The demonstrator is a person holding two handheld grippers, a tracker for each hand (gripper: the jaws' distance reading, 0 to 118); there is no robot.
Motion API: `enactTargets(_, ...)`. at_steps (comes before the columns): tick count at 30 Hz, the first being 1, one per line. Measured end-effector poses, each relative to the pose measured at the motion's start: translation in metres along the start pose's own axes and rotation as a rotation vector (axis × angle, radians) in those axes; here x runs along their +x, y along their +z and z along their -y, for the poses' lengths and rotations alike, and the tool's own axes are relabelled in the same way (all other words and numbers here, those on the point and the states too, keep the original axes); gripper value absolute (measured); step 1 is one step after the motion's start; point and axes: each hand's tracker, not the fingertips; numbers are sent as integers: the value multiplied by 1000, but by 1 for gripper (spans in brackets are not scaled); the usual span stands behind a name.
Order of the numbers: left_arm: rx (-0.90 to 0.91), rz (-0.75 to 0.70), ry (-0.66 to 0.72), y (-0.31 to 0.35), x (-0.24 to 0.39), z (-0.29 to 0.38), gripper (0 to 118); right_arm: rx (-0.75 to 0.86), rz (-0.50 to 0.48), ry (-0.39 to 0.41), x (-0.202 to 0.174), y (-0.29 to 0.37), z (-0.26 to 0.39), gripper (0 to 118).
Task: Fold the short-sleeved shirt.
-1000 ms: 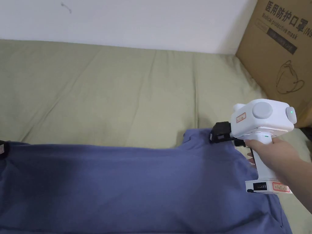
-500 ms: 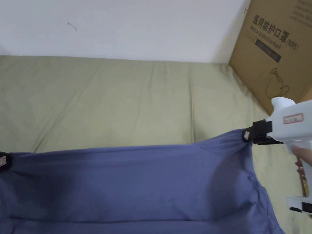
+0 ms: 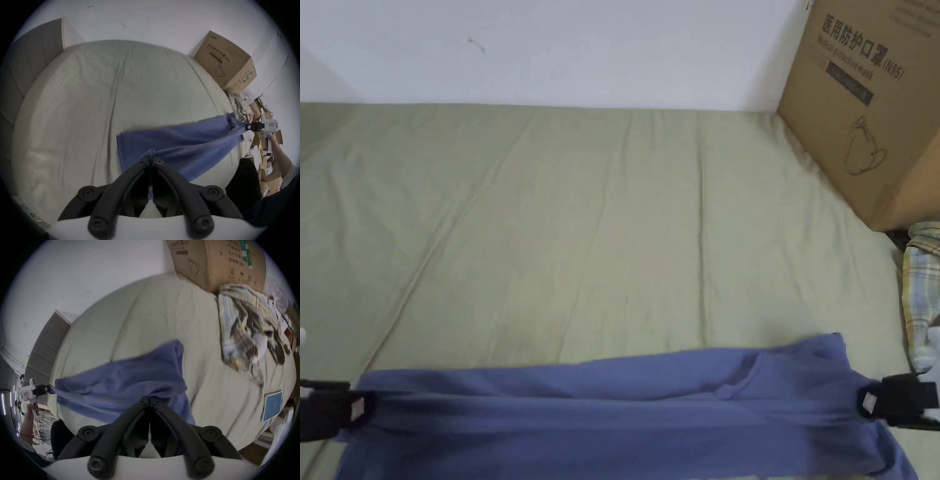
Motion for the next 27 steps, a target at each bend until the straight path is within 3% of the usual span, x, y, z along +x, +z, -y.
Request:
enactTargets(4, -39, -2, 19, -16, 7, 22, 5, -41, 43, 18, -2, -21, 15, 7)
enactTargets(5, -50, -9, 26, -20, 3, 24, 10, -48, 50, 3, -2, -23, 16, 18)
enactTargets(6, -60, -17, 28, -20, 4, 28, 26, -43, 71, -8, 0, -26, 17, 38)
enactTargets(7, -65, -44, 18, -18, 7, 32, 46, -10, 134, -14, -2, -24, 18, 59)
enactTargets(8, -65, -73, 5, -15, 9, 34, 73, 17, 196, 1, -6, -20, 18, 85)
enactTargets(9, -61, -86, 4, -16, -4, 35, 73, 35, 241, 23, -11, -17, 17, 92)
enactTargets(12, 20, -76, 57, 8, 12, 28, 99, 85, 261, 95, -36, 1, 10, 100)
enactTargets(17, 218, -165, 53, 44, 52, 6, 104, 243, 275, 201, -102, 34, -1, 100)
enactTargets(22, 240, -368, -2, 36, 106, -18, 103, 335, 243, 196, -152, 28, -1, 100)
enactTargets(23, 251, -359, -13, 31, 111, -19, 99, 342, 243, 196, -157, 23, -1, 99)
enactTargets(24, 254, -350, -20, 26, 116, -19, 83, 336, 243, 197, -163, 17, -2, 90)
enactTargets(25, 256, -359, -24, 20, 126, -18, 61, 324, 235, 206, -168, 11, -1, 68)
enactTargets(26, 253, -367, -21, 16, 129, -18, 34, 320, 234, 214, -172, 6, 0, 30)
enactTargets(27, 248, -370, -11, 11, 132, -18, 3, 317, 262, 221, -176, 0, 1, 0)
